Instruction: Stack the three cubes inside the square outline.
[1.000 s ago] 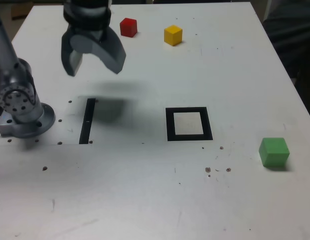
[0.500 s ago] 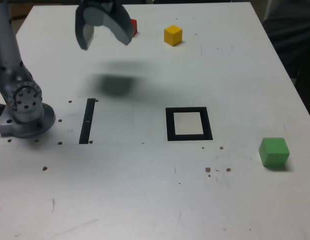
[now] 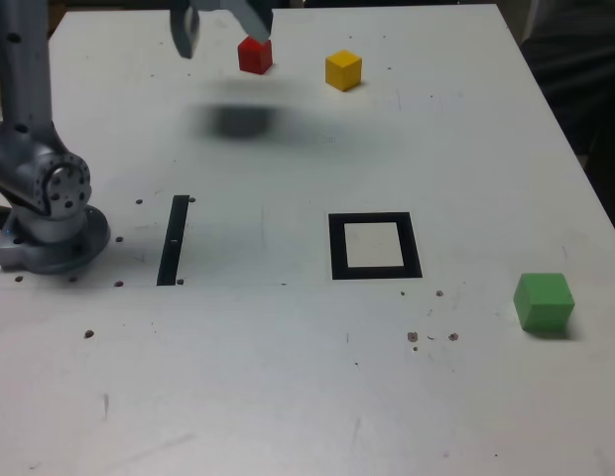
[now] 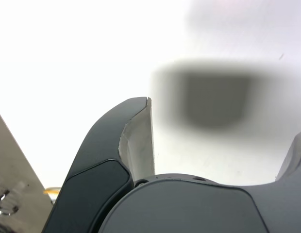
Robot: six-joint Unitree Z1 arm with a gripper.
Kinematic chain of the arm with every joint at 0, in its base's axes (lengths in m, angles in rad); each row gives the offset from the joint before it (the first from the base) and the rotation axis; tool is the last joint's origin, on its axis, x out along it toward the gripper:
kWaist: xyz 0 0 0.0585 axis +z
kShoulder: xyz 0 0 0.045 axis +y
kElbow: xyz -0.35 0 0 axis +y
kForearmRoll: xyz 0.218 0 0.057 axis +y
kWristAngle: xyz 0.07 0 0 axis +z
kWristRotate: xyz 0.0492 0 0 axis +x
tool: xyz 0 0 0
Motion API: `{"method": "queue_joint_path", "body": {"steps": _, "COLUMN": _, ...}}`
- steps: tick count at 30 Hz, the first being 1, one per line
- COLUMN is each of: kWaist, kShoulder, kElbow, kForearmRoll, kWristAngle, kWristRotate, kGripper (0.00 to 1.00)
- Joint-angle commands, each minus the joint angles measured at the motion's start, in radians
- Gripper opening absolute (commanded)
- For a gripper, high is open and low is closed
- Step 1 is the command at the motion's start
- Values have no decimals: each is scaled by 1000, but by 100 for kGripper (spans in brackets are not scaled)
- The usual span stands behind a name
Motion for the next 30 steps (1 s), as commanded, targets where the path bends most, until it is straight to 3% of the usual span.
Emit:
{"method": "queue_joint_path", "body": {"steps": 1, "kWaist": 12, "kShoulder": 28, "kElbow": -35, "kForearmRoll": 3, "kWristAngle": 4, "kWristRotate": 19, "kGripper": 100}}
{"method": "queue_joint_path", "body": {"steps": 12, "kWaist": 63, "kShoulder": 157, "kElbow": -211, "kForearmRoll": -21, "kWristAngle": 73, "kWristRotate": 168, "kGripper": 100}}
{"method": "queue_joint_path", "body": {"steps": 19, "kWaist": 66, "kShoulder": 188, "kElbow": -217, "kForearmRoll": -102, "kWristAngle": 90, "kWristRotate": 319, "kGripper": 100}}
{"method": "queue_joint_path", "body": {"steps": 30, "kWaist": 66, "kShoulder": 258, "kElbow": -244, "kForearmRoll": -155, "kWristAngle": 99, "kWristRotate": 332, "kGripper": 100}}
